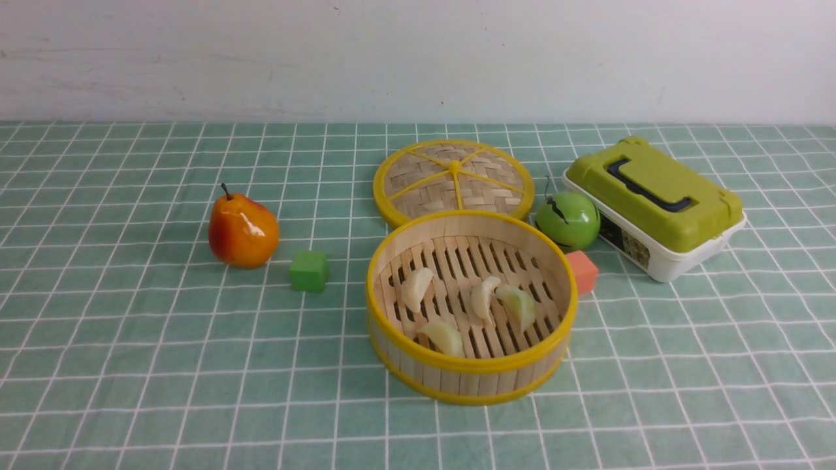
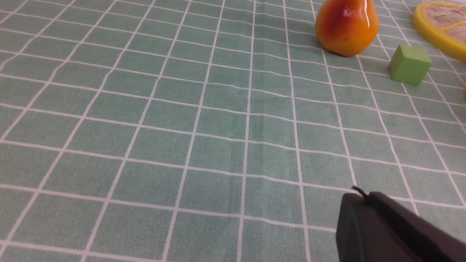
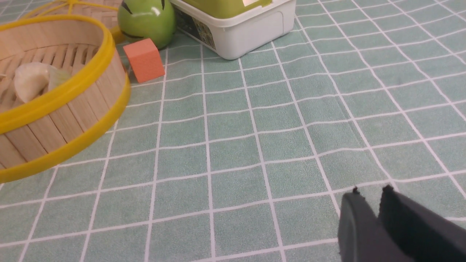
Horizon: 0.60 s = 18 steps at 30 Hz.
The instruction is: Put the dumplings into the steamer on the table with the blue tablecloth.
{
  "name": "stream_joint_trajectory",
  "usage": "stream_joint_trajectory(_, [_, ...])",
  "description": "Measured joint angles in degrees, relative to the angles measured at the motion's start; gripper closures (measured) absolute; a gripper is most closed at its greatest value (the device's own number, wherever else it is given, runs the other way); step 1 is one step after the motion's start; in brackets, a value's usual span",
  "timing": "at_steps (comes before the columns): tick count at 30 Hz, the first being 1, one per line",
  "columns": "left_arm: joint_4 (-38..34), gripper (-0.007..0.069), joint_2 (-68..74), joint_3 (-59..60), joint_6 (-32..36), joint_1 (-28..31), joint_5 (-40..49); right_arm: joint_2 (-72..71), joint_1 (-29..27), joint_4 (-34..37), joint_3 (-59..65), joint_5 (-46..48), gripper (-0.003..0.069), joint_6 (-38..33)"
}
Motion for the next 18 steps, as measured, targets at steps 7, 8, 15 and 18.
stream_joint_trajectory(7, [-0.3,0.0638,0.0,0.0,0.0,0.0,0.0,0.0,0.0,0.0,0.0,0.0,0.0557,0.0])
stream_joint_trajectory(8, [-0.3,0.0638,0.0,0.0,0.0,0.0,0.0,0.0,0.0,0.0,0.0,0.0,0.0555,0.0])
stream_joint_trajectory(15, [-0.3,0.0638,0.0,0.0,0.0,0.0,0.0,0.0,0.0,0.0,0.0,0.0,0.0547,0.0])
stream_joint_trajectory(18, [-0.3,0.0638,0.0,0.0,0.0,0.0,0.0,0.0,0.0,0.0,0.0,0.0,0.0545,0.0])
